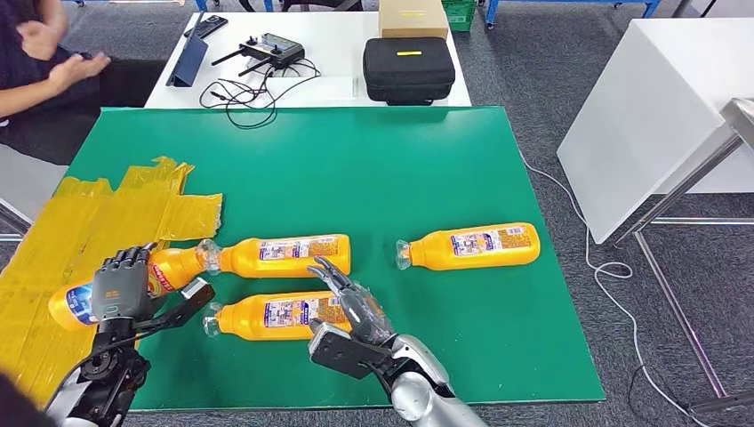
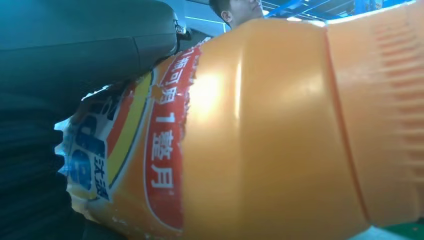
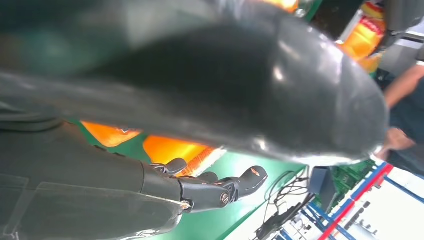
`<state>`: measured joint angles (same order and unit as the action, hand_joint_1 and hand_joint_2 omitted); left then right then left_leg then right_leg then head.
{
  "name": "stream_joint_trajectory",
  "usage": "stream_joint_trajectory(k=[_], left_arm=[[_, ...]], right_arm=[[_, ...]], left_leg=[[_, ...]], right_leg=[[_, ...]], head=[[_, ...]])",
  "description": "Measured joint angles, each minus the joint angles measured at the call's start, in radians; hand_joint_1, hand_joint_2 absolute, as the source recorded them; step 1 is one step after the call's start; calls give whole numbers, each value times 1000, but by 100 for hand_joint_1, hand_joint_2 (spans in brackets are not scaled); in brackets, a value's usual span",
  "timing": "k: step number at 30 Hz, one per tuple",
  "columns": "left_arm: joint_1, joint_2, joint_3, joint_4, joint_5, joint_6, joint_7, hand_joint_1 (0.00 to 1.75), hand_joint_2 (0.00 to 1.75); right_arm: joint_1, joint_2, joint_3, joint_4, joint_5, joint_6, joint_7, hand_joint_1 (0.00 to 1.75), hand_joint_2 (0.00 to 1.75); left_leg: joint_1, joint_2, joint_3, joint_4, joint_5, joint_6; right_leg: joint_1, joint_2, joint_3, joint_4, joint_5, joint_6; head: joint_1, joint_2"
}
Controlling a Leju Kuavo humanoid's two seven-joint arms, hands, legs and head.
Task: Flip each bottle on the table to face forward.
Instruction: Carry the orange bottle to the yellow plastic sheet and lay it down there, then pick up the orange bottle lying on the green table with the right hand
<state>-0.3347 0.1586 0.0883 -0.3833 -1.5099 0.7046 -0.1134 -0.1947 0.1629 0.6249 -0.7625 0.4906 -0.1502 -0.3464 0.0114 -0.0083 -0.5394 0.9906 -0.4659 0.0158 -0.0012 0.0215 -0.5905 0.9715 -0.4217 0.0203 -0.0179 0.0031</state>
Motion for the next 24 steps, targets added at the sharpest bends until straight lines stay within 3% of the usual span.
stream_joint_trajectory(k=[4, 12, 16, 24], left_arm=[[-25, 5, 1, 37, 22, -28, -23, 0, 0], [-29, 9, 17, 65, 75, -20, -99, 0, 0], [-24, 8, 38, 68, 127, -5, -188, 0, 0], [-24, 3, 71, 68, 186, -5, -278, 0, 0]], right_arm=[[-17, 1, 15, 6, 74, -14, 52, 0, 175], [-70, 20, 64, 87, 219, -19, 148, 0, 175], [-93, 28, 89, 148, 299, -33, 213, 0, 175], [-118, 38, 108, 211, 327, -26, 235, 0, 175]], left_leg=[[0, 0, 0, 0, 0, 0], [0, 0, 1, 0, 1, -2], [0, 0, 0, 0, 1, -2], [0, 0, -1, 0, 1, -2]], right_leg=[[0, 0, 1, 0, 0, 0], [0, 0, 0, 1, 0, 0], [0, 0, 0, 1, 0, 0], [0, 0, -2, 1, 0, 0]], head=[[0, 0], [0, 0], [0, 0], [0, 0]])
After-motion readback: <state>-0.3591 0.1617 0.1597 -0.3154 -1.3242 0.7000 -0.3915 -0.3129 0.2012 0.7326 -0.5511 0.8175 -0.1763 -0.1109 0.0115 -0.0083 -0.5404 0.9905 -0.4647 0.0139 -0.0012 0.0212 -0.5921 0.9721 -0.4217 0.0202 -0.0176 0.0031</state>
